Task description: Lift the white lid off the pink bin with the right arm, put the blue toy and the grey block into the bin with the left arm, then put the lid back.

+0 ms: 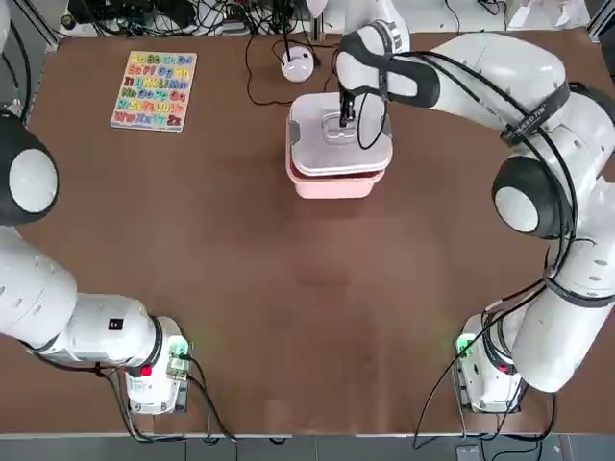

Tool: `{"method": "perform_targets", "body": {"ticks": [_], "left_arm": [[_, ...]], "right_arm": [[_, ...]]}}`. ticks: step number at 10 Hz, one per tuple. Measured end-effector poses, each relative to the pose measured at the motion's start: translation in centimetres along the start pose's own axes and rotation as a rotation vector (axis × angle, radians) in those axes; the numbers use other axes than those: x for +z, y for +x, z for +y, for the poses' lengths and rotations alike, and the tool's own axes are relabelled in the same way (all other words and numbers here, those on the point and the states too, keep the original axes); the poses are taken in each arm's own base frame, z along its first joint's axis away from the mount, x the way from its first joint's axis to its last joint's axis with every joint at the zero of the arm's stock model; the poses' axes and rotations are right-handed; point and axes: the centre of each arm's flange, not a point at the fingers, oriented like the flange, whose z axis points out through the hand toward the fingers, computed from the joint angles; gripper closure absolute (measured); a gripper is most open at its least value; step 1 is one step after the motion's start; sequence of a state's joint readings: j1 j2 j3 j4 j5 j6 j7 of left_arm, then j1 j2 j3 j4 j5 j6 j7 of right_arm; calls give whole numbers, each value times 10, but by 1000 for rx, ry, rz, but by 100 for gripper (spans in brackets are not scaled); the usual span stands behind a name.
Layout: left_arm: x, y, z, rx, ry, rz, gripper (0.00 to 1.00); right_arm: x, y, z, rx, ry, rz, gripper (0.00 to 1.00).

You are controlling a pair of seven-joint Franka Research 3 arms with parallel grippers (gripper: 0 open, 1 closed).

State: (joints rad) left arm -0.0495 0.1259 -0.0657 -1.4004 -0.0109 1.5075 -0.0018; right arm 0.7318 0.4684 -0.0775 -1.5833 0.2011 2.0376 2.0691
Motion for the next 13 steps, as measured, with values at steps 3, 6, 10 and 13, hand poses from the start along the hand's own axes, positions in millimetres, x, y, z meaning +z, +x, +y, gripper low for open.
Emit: {"method": "perform_targets", "body": {"ticks": [3,6,10,13], "left_arm": [[1,0,10,19,-2,-2,0],[2,-1,39,43,-7,-7,0],[4,-4,48,36,-8,-21,0],[4,-4,47,35,-8,-21,0]], "right_arm": [[6,-7,3,-4,-1,-1,93],[7,-8,4,20,-2,-1,93],[14,-8,4,45,-11,6,93],[15,-11,7,49,-12,7,93]]}}
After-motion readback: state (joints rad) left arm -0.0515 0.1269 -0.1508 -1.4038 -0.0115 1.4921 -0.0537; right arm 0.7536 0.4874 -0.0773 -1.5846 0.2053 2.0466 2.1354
